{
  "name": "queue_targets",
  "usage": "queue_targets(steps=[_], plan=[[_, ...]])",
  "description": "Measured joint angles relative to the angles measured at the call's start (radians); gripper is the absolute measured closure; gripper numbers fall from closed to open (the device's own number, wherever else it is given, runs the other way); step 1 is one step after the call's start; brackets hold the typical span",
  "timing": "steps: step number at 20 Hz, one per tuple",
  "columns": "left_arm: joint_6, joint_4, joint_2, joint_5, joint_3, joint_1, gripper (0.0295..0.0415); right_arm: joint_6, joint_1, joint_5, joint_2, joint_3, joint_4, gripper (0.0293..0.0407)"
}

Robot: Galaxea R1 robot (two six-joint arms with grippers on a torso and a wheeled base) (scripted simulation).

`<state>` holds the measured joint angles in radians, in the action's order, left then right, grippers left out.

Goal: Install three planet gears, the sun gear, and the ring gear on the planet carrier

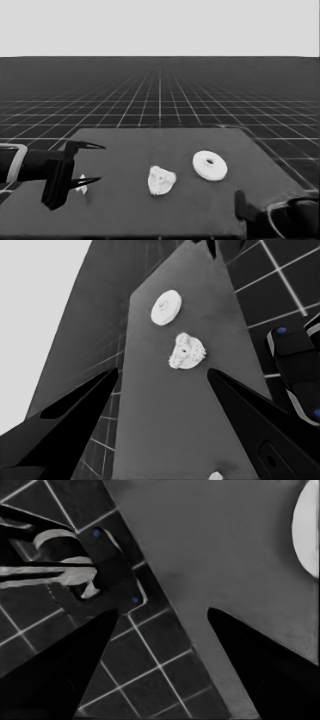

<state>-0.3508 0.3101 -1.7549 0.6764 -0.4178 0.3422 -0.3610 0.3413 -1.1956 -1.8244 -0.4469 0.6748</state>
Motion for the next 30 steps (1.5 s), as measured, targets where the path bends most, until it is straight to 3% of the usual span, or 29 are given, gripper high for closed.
queue_targets(steps=[4, 5, 6, 9, 14, 17, 24, 25, 26, 30], plan=[[0.000, 0.000, 0.000, 0.000, 0.000, 0.000, 0.0326, 0.040, 0.012, 0.014, 0.058, 0.053, 0.020, 0.0315], [0.000, 0.000, 0.000, 0.000, 0.000, 0.000, 0.0326, -0.278, -0.331, -0.134, -0.167, -0.248, -0.441, 0.0303], [0.000, 0.000, 0.000, 0.000, 0.000, 0.000, 0.0326, -0.367, -0.443, -0.191, -0.351, -0.611, -0.552, 0.0307], [0.000, 0.000, 0.000, 0.000, 0.000, 0.000, 0.0326, -0.368, -0.433, -0.276, -0.627, -1.198, -0.598, 0.0314], [0.000, 0.000, 0.000, 0.000, 0.000, 0.000, 0.0326, -0.324, -0.427, -0.297, -0.732, -1.420, -0.605, 0.0315], [0.000, 0.000, 0.000, 0.000, 0.000, 0.000, 0.0326, -0.280, -0.286, -0.184, -0.782, -1.529, -0.525, 0.0315], [0.000, 0.000, 0.000, 0.000, 0.000, 0.000, 0.0326, -0.259, -0.255, -0.153, -0.805, -1.579, -0.512, 0.0315], [0.000, 0.000, 0.000, 0.000, 0.000, 0.000, 0.0326, -0.259, -0.255, -0.153, -0.805, -1.580, -0.511, 0.0341], [0.000, 0.000, 0.000, 0.000, 0.000, 0.000, 0.0326, -0.259, -0.255, -0.153, -0.806, -1.580, -0.511, 0.0352], [0.000, 0.000, 0.000, 0.000, 0.000, 0.000, 0.0326, -0.258, -0.255, -0.153, -0.806, -1.580, -0.511, 0.0351]])
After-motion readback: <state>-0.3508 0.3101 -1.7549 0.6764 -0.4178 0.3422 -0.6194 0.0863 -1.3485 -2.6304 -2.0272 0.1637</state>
